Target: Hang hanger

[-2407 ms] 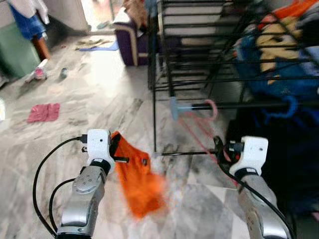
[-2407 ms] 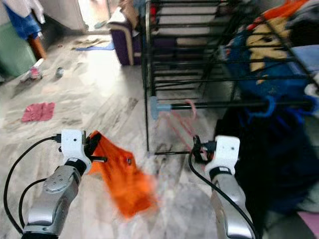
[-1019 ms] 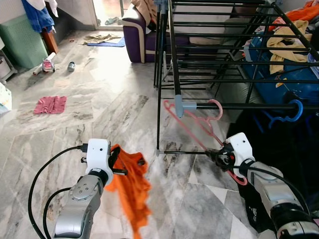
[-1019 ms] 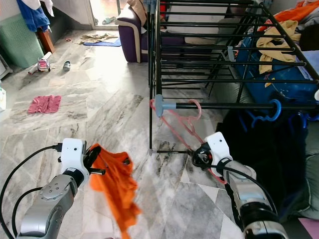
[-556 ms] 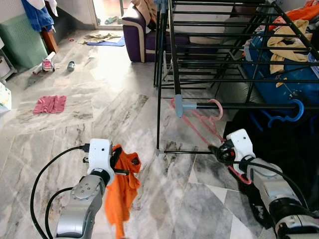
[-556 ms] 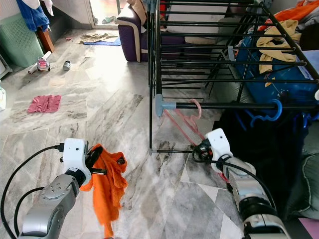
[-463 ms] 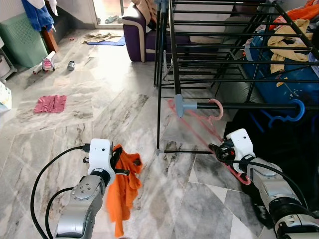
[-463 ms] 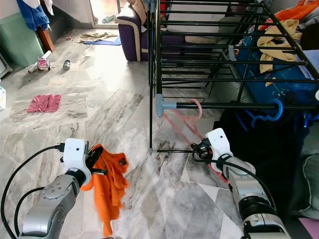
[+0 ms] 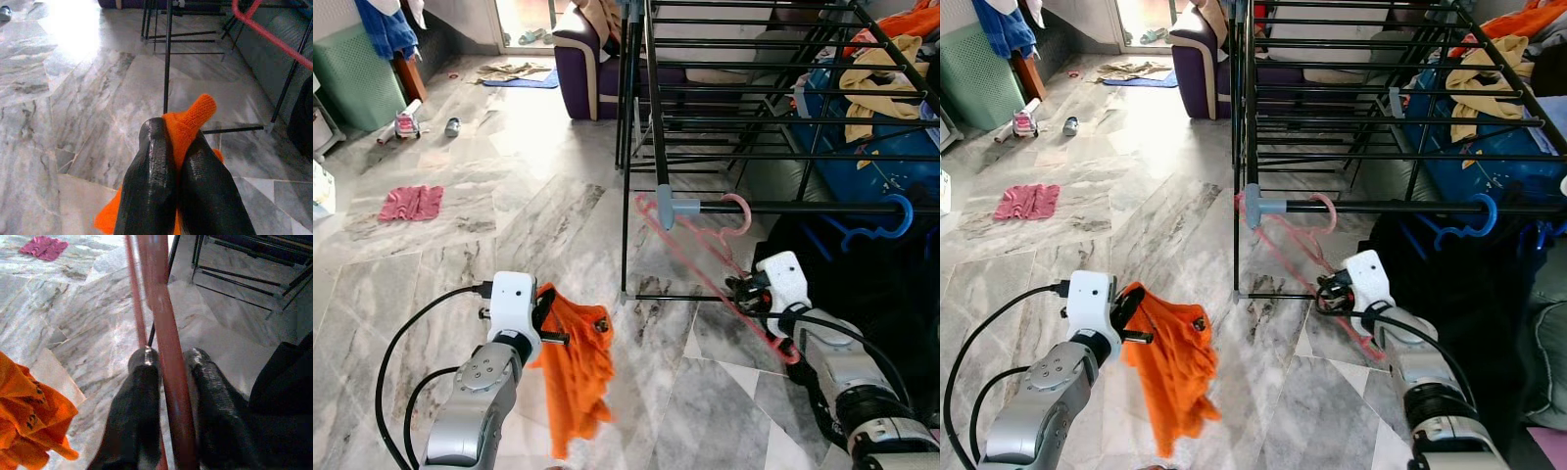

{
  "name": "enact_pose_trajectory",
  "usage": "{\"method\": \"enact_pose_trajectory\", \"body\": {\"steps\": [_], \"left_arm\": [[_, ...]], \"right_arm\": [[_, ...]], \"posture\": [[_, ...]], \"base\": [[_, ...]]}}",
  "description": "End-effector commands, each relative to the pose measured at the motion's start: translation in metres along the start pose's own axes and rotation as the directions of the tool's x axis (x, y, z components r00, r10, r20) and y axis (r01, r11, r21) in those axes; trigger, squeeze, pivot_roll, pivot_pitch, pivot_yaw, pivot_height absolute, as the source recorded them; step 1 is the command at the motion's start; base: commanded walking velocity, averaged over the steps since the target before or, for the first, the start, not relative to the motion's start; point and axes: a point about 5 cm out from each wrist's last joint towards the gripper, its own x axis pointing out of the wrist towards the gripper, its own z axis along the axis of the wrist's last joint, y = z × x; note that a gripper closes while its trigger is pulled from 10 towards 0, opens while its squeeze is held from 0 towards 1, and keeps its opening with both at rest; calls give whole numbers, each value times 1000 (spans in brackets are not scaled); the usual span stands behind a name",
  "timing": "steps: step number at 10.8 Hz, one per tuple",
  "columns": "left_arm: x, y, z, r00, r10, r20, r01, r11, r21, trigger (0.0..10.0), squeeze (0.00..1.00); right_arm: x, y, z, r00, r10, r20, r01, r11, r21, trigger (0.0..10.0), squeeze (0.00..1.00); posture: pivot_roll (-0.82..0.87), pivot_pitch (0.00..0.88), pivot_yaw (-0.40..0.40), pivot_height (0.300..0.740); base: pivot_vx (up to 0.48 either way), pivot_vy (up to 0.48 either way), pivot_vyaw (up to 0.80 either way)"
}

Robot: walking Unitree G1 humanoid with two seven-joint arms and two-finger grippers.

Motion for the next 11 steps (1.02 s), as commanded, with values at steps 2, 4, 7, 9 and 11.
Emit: {"method": "enact_pose_trajectory", "body": {"steps": [2, 4, 7, 9, 11], "left_arm": [[1, -1, 5, 1000, -5, 9, 5, 1000, 16, 10000, 0], [1, -2, 5, 1000, -7, 7, 7, 1000, 16, 10000, 0], [1, -3, 6, 1000, -9, 8, 9, 1000, 16, 10000, 0], [0, -6, 7, 1000, -1, 11, 1, 1000, 0, 10000, 0], [-5, -17, 5, 999, -39, 30, 40, 999, -24, 10000, 0]], "right_arm": [[0, -2, 2, 1000, -7, 16, 6, 1000, 20, 0, 0], [0, -2, 0, 1000, -10, 10, 10, 1000, 17, 157, 0], [0, 1, 0, 1000, -19, 21, 19, 1000, 8, 10000, 0], [-3, 1, 8, 993, -81, 90, 77, 996, 56, 10000, 0], [-21, 12, 16, 961, -187, 205, 162, 978, 133, 10000, 0]], "posture": [[77, 82, -34, 740], [77, 81, -35, 740], [77, 80, -36, 740], [76, 86, -44, 740], [64, 88, -43, 740]], "base": [[0, 0, 0], [0, 0, 0], [0, 0, 0], [0, 0, 0], [0, 0, 0]]}}
